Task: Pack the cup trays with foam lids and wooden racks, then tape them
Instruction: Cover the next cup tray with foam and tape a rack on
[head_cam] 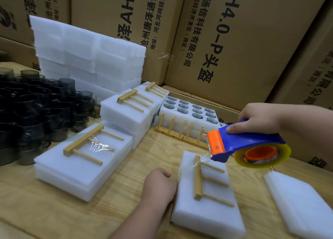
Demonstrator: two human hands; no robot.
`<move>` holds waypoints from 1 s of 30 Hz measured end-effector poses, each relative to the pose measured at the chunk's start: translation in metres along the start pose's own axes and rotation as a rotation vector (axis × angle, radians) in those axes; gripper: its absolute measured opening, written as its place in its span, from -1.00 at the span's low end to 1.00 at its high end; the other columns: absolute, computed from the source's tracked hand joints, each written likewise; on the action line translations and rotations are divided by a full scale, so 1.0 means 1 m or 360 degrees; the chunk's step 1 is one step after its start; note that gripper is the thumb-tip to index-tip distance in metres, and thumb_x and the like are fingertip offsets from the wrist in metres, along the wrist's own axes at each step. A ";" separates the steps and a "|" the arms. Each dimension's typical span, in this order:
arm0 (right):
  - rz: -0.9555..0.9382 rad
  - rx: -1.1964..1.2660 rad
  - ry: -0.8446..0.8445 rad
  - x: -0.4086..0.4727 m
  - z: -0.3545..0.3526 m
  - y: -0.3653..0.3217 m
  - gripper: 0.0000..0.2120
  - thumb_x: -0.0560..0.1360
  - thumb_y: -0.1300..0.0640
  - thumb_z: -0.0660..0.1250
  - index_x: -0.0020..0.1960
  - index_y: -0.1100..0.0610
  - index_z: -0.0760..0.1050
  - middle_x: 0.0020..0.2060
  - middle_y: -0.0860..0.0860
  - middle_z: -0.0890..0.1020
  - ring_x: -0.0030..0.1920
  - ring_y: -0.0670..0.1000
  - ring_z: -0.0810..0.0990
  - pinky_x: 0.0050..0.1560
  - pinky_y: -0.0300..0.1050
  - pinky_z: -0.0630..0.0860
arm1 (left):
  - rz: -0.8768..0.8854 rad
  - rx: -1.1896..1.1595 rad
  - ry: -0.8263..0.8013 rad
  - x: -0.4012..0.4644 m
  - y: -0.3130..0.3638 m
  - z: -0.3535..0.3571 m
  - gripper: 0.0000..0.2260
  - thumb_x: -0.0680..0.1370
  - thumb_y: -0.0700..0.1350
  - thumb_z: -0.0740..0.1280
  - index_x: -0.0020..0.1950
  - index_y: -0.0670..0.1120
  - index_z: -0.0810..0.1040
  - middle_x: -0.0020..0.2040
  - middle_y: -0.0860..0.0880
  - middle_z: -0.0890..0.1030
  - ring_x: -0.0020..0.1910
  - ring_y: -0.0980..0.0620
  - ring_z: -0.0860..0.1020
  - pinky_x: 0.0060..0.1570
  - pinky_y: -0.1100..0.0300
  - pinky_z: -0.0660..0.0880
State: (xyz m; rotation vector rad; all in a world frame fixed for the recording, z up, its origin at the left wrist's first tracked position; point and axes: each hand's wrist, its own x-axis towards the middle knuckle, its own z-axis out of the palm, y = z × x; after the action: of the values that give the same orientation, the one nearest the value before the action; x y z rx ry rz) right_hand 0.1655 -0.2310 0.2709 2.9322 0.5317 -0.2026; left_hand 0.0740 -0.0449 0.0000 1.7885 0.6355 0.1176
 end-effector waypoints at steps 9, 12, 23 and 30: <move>0.0071 0.0084 -0.0060 -0.008 0.045 0.040 -0.42 0.40 -0.47 0.32 -0.27 0.06 0.61 -0.46 -0.10 0.61 -0.44 -0.13 0.54 -0.32 -0.15 0.46 | 0.0214 -0.0231 0.0087 0.000 -0.009 0.007 -0.86 0.57 -0.14 0.38 -0.15 0.05 0.65 -0.26 -0.01 0.69 -0.22 -0.11 0.68 -0.10 -0.01 0.65; 0.0055 0.0130 -0.0072 -0.009 0.070 0.053 -0.40 0.38 -0.50 0.28 -0.28 0.06 0.57 -0.46 -0.11 0.54 -0.44 -0.13 0.47 -0.32 -0.17 0.40 | 0.0314 -0.0184 0.0198 -0.003 -0.001 0.003 -0.81 0.60 -0.14 0.34 -0.15 0.10 0.62 -0.16 0.10 0.67 -0.20 0.06 0.63 -0.16 0.21 0.54; -0.0016 0.0289 -0.0089 -0.003 0.119 0.066 -0.44 0.43 -0.50 0.25 -0.30 0.00 0.54 -0.43 -0.14 0.56 -0.43 -0.19 0.48 -0.33 -0.21 0.38 | 0.0654 0.0172 -0.0706 -0.021 0.043 0.024 -0.14 0.43 0.26 0.43 0.63 0.25 0.08 0.66 0.17 -0.02 0.63 0.17 -0.01 0.50 0.23 0.18; -0.0014 0.0679 -0.0034 -0.008 0.156 0.079 -0.67 0.54 -0.38 0.22 0.02 -0.17 0.57 -0.04 -0.15 0.63 -0.03 -0.13 0.60 -0.05 -0.13 0.50 | 0.0603 0.0917 -0.0725 -0.022 0.060 0.024 -0.16 0.52 0.25 0.35 0.64 0.28 -0.10 0.66 0.05 -0.31 0.62 -0.10 -0.32 0.59 -0.08 -0.09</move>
State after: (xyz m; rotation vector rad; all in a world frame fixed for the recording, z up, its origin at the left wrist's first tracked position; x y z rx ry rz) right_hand 0.1694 -0.3338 0.1295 3.3336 0.5577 -0.3927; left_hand 0.0863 -0.0864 0.0523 2.3742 -0.0166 -0.2376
